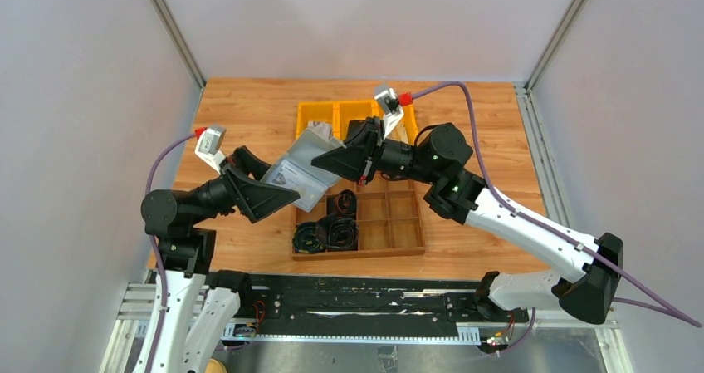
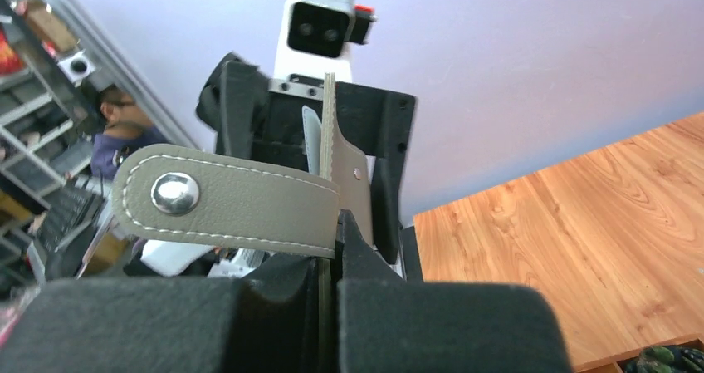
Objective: Take the credit cards out of the card holder
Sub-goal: Remove the credit card from the card holder.
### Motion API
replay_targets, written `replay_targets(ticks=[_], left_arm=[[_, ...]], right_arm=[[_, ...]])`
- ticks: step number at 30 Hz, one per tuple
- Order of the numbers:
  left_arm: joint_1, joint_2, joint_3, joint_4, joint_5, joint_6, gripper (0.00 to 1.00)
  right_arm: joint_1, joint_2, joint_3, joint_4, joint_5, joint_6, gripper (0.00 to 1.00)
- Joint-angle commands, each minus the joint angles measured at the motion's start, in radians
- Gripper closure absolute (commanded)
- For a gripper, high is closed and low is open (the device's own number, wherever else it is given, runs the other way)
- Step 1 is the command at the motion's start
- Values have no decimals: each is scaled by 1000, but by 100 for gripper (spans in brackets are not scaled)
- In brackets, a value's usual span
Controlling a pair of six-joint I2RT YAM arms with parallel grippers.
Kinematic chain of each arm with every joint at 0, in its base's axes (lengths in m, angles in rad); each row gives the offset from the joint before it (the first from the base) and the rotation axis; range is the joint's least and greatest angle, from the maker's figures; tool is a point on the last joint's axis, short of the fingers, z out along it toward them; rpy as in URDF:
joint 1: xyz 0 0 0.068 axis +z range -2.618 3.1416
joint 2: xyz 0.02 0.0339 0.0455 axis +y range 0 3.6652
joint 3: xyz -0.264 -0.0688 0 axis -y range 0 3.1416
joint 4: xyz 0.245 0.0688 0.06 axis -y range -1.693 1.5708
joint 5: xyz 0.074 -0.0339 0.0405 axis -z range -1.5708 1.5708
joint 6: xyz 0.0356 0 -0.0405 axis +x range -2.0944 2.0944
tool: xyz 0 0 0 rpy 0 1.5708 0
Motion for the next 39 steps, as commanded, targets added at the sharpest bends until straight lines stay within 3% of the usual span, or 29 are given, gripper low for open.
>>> replay_targets(ticks=[1,7,12,17,25,28,30,32,35,39], left_arm=[[5,-26,-12,56,-44,-46,10],[5,-52,-34,-7,-82,-12,14],[5,-62,-58,-115,-154,51,23],[5,-69,-92,-119,-172,47,32],[25,-60,-112,-150,-170,57,71],[42,-25,-82,-255,-172,120,83],[46,8,-32,-404,-185,234,93],[46,49,22,-541,-192,369,98],[45,128,132,-792,-177,629,100],[46,204,225,-959,-109,807,100]], right_arm=[[-7,-30,-61,288,142,127,100],[-6,-47,-140,396,259,187,100],[15,-27,-193,478,331,225,100],[54,-10,-249,527,415,228,100],[109,-1,-369,634,584,199,100],[113,-4,-401,630,590,204,100],[108,-13,-420,592,579,202,96],[79,-30,-415,481,515,201,83],[5,-40,-348,282,344,183,72],[-54,-11,-230,29,154,106,66]])
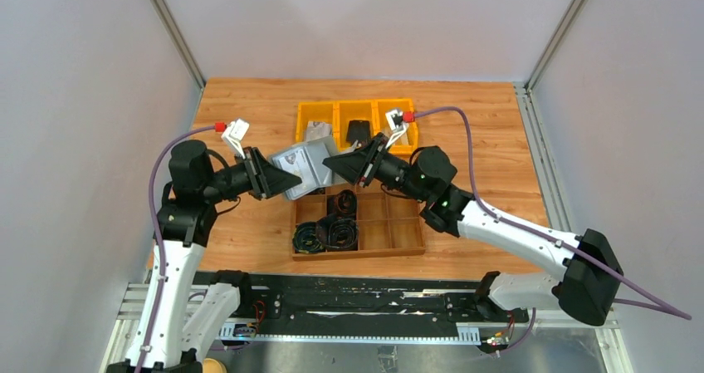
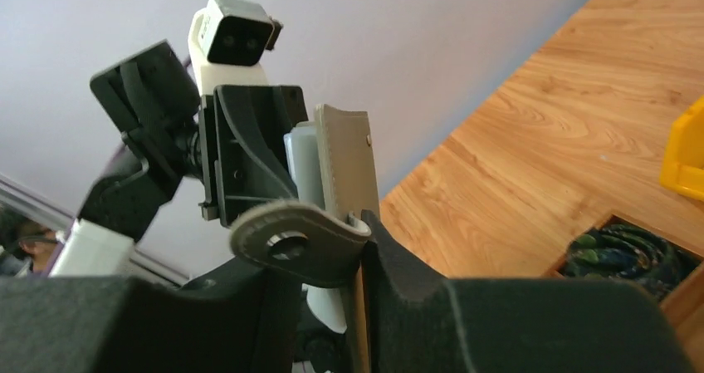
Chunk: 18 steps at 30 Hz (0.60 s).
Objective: Take the credit cards out of the card holder
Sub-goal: Remove the credit card from the card holder.
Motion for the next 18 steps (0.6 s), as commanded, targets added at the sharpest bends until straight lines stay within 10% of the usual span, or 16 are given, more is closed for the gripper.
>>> replay_targets(ticks=[1,18], left_arm=[[6,56,106,-279,60,304,100],[7,76,240,-429,63,527,100]], right_arm=[[-49,10,145,-290,-248,-103,64],[-53,103,301,-612,-276,-177,39]])
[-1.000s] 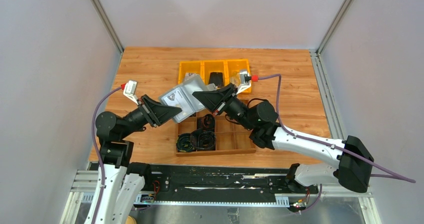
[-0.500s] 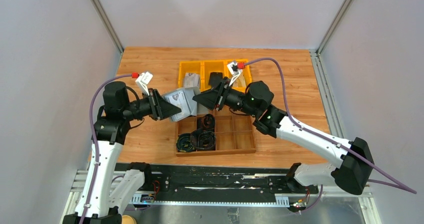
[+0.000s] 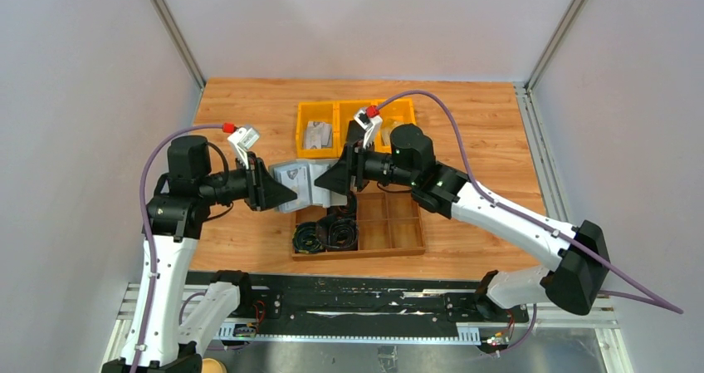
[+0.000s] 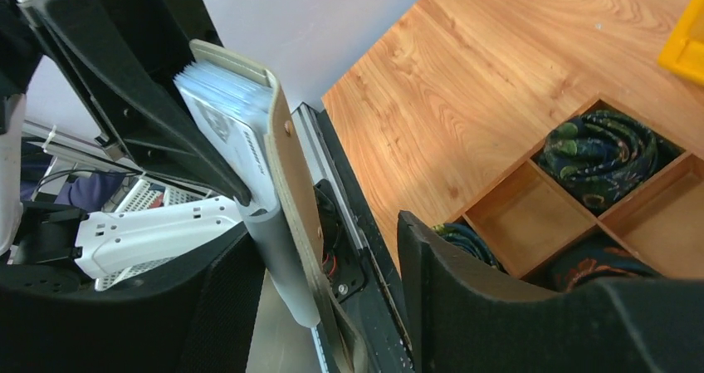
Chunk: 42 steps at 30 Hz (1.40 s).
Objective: Take the credit cards out of the card holder
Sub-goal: Remove the credit card from the card holder.
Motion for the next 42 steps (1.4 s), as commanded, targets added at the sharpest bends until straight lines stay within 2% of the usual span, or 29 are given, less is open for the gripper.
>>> replay_targets(ticks=[1,6,11,15,22,27,29,31,32,36,37,39,42], left_arm=[[3,-15,45,-16,-20,74,100],[3,-19,45,-26,-56,102,100],[2,-25,42,-25,-96,119,100],[3,-26,46,-25,-78,119,100],[3,-27,58,-25,-44,123,100],[3,-18,64,-25,11,113,100],[3,-15,63,-26,41,106,94],[2,-14,57,-16,91,92,83],[3,-16,52,-3,124,78,73],[3,-28,5,116,240,-55,54],[2,-40,-40,228,290,-171,45],[2,-52,-69,314,312,-247,40],[2,-59,-80,342,294,-275,39]], right_arm=[[-9,9,26,-45,-38,-5,37],[5,-14,12,-46,34,-6,36],[84,-12,93,-244,322,-75,35],[151,-8,106,-254,491,-84,36],[161,-8,64,-158,333,-42,52],[139,-32,32,-84,215,3,74],[123,-53,3,-35,161,36,86],[104,-81,-40,40,101,71,97],[96,-97,-65,90,79,87,100],[77,-151,-148,216,47,129,100],[66,-184,-183,263,39,145,100],[63,-199,-201,288,30,150,100],[63,-214,-209,300,24,155,100]])
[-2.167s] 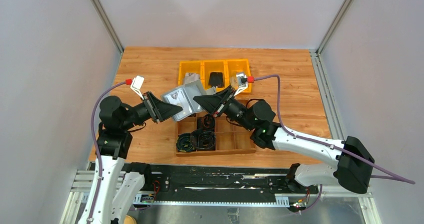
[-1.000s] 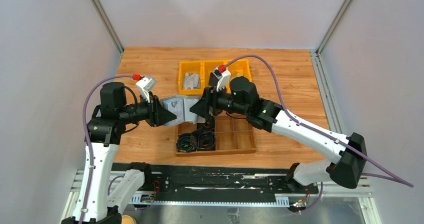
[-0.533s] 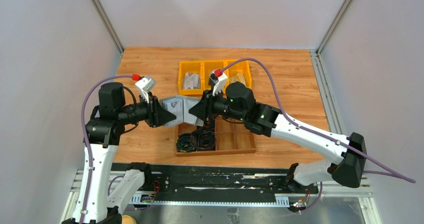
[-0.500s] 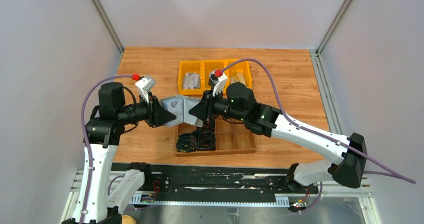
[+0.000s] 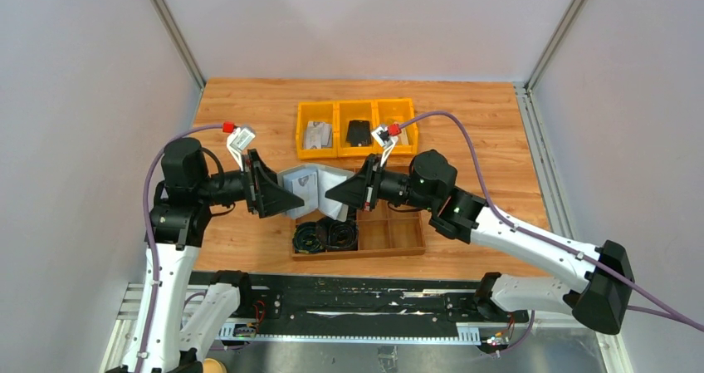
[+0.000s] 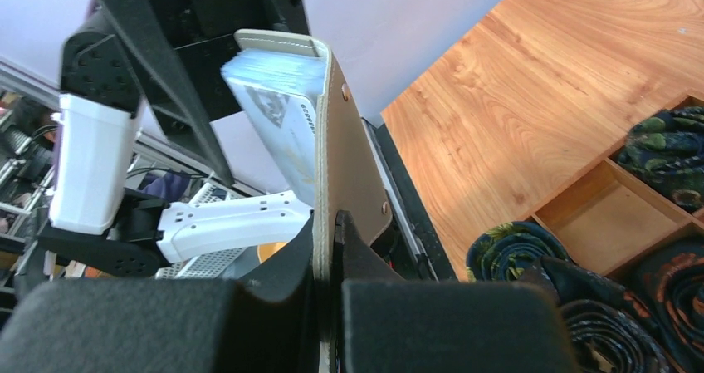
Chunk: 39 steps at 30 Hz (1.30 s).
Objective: Take the credit cards out of the card holder
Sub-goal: Remove the credit card from the card holder.
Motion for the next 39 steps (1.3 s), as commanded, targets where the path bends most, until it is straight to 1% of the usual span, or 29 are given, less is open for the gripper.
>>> replay_targets(ticks=[1,4,6,8,10,13,16,17,19,21,22,24,28,29,30,31,32,33,34,36,37,39], left_arm=[[0,-17,-18,130,35,-124,39],[1,-20,-18,89,-40,-90,40],[0,-20,-16,63,-68,-75,37],[1,-22,-22,61,-62,-76,33],[1,-24,-28,72,-27,-90,29],[0,-31,-47,145,39,-165,25],[1,-47,-86,268,97,-294,26],[1,-51,-97,301,105,-314,28],[0,-53,-100,309,110,-324,35],[0,-51,-97,308,102,-326,46],[0,-50,-95,307,87,-327,56],[1,-46,-88,303,67,-332,66],[1,-46,-64,295,14,-331,79],[1,-46,-58,291,-5,-329,81],[0,-46,-53,286,-18,-328,82],[1,-45,-48,277,-32,-322,83],[1,-47,-42,258,-53,-307,85],[1,-47,-32,239,-76,-282,87],[1,-46,-23,202,-95,-252,88],[1,-48,-10,160,-135,-200,90],[1,-49,-7,146,-149,-181,90],[1,-48,-1,111,-200,-145,91]], right_arm=[[-13,-44,-5,132,-38,35,100],[-12,-48,-6,151,-52,42,100],[-12,-54,-7,158,-57,44,100],[-14,-62,-8,168,-59,44,100],[-14,-68,-10,170,-59,45,100],[-16,-72,-15,181,-60,49,100],[-15,-74,-26,195,-57,55,100],[-17,-77,-29,199,-56,58,100],[-20,-81,-36,203,-51,62,100],[-20,-84,-42,208,-52,63,100],[-20,-85,-43,210,-53,64,100],[-21,-85,-44,207,-60,63,100],[-30,-92,-36,156,-70,40,99],[-37,-97,-25,125,-72,30,94],[-49,-100,-14,90,-71,14,87],[-68,-108,1,33,-68,6,74],[-90,-111,20,-24,-59,-3,63],[-116,-117,48,-92,-42,-14,56],[-139,-121,79,-161,-15,-30,46],[-161,-132,149,-297,88,-74,36],[-161,-135,179,-356,136,-92,33],[-160,-135,232,-392,166,-111,30]])
